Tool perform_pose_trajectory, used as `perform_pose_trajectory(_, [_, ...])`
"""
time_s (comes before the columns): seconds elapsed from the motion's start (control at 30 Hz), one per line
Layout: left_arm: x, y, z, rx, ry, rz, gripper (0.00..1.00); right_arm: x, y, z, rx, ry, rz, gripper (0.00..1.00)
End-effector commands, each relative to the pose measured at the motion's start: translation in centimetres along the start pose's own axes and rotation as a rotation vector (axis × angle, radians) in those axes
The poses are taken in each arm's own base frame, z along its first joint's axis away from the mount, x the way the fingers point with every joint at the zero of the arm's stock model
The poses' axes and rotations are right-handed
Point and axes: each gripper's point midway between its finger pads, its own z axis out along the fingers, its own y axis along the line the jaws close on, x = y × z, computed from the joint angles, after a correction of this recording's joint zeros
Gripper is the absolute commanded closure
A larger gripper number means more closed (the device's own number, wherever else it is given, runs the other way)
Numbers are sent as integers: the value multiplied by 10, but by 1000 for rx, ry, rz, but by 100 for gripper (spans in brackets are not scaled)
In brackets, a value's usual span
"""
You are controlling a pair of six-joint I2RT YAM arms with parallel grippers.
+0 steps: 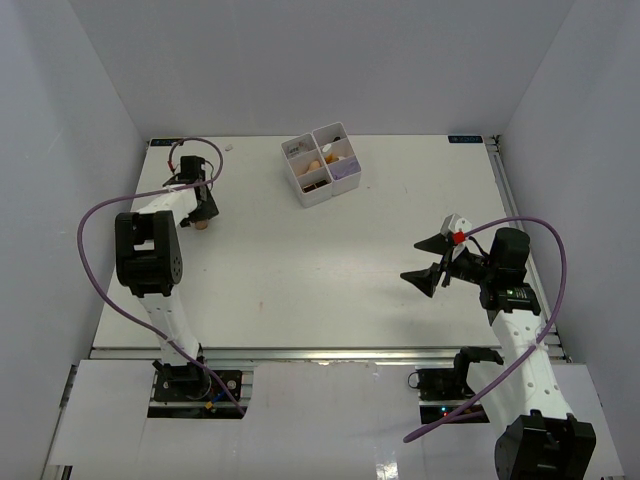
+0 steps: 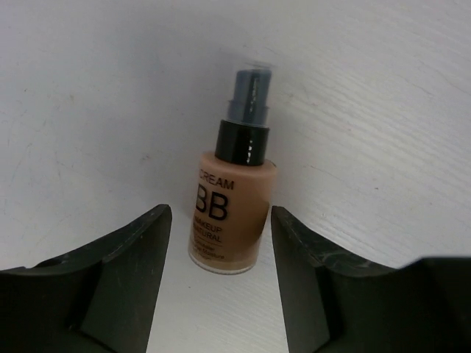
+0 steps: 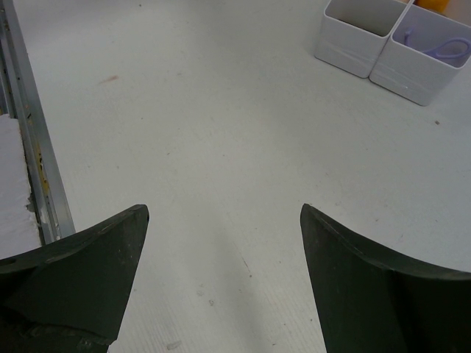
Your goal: Organize the makeup
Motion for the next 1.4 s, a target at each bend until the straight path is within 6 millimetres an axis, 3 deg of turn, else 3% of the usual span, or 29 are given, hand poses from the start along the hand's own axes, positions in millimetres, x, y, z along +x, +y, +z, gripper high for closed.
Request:
perform_pose_trajectory(0.0, [0,0,-3,28,-2,-21,41,-5,1,0,-11,-11,-1,10])
perform_pose_trajectory(0.23, [12,-5,3,58,27,-16,50,-3,-1,0,-1,-5,1,10])
perform_pose_trajectory(0.37, [17,-6,4,71,41,-11,68,-4,0,-1,0,-8,-4,10])
perform_pose_trajectory(0.5, [17,-8,-4,99,38,-17,83,-5,1,-1,-6,-13,-6,10])
perform_pose_trajectory(0.67, [14,-20,-26,198,26,-42,91,-5,1,-1,-7,-14,-8,10])
perform_pose_trajectory(0.93, [-2,-48,-115,478,-102,-81,95,-4,0,-1,-4,-12,-3,10])
perform_pose_trajectory(0.97, [6,-64,-131,540,-103,-53,95,-4,1,-1,-4,-12,-3,10])
perform_pose_trajectory(1.13, [35,-95,-192,748,-132,-1,96,-2,1,-1,-11,-13,9,10])
perform_pose_trajectory(1.3, [78,-122,-237,940,-123,53,96,-3,1,-1,-14,-15,19,10])
perform_pose_trajectory(1.37, [91,-133,-270,1074,-142,81,97,-6,1,-1,-20,-20,34,10])
